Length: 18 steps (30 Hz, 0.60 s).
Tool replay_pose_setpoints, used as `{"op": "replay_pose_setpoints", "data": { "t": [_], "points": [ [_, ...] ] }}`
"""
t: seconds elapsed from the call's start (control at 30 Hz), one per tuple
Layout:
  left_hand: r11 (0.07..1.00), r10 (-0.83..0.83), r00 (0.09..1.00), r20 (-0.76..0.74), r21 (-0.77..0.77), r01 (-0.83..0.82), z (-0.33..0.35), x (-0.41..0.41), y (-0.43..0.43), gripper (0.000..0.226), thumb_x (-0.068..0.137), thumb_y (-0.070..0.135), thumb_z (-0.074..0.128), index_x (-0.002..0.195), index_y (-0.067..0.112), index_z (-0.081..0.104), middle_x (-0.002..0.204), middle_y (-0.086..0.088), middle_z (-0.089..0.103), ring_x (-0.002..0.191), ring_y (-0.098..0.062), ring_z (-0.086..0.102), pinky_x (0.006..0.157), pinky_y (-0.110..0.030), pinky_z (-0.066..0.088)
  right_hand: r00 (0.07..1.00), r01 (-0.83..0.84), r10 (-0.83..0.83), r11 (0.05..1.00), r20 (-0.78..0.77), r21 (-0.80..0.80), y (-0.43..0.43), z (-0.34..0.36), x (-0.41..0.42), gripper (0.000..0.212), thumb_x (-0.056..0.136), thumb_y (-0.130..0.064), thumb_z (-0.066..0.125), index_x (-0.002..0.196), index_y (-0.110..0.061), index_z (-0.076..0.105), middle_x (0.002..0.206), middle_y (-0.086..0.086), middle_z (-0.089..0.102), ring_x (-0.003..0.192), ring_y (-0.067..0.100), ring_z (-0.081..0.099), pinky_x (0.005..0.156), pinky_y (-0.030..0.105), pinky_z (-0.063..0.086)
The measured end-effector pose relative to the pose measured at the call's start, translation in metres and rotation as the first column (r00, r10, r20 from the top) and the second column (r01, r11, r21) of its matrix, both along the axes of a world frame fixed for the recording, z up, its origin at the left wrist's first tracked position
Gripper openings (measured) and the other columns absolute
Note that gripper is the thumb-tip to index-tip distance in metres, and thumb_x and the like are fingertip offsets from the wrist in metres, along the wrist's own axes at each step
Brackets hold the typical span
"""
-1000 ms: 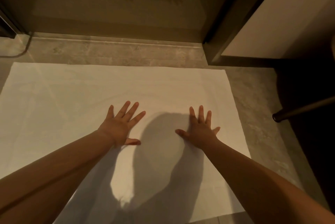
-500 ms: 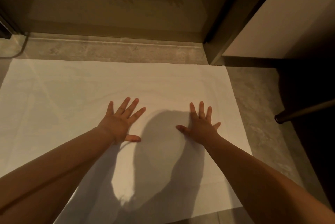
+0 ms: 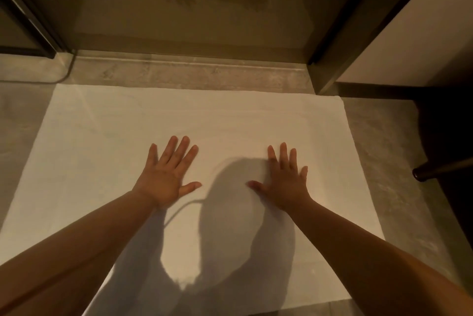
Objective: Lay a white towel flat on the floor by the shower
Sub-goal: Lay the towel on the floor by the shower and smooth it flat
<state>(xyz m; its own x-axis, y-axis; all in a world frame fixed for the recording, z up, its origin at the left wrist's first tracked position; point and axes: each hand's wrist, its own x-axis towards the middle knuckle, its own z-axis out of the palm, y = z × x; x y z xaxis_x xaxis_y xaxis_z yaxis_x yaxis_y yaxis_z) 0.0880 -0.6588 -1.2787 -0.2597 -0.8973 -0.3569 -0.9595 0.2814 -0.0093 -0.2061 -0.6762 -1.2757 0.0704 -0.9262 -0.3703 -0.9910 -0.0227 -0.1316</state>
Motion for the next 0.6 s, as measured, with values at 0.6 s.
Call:
{"op": "replay_pose_setpoints", "data": {
  "t": [0.6],
  "points": [
    [0.944,0.311,0.950,0.029,0.104,-0.313,-0.001,0.130,0.028,0.090,0.081,0.078,0.013,0.137,0.026,-0.036,0.145,-0.004,-0.041,0.138,-0.030,-0.032,0.111,-0.061,-0.004,0.993,-0.105,0.109,0.990,-0.041,0.089,-0.005,-0.003,0.116,0.111,0.064,-0.089,0.036,0.145,-0.036,-0.017,0.154,0.010,-0.027,0.138,0.039,-0.026,0.107,0.068,-0.002]
  ]
}}
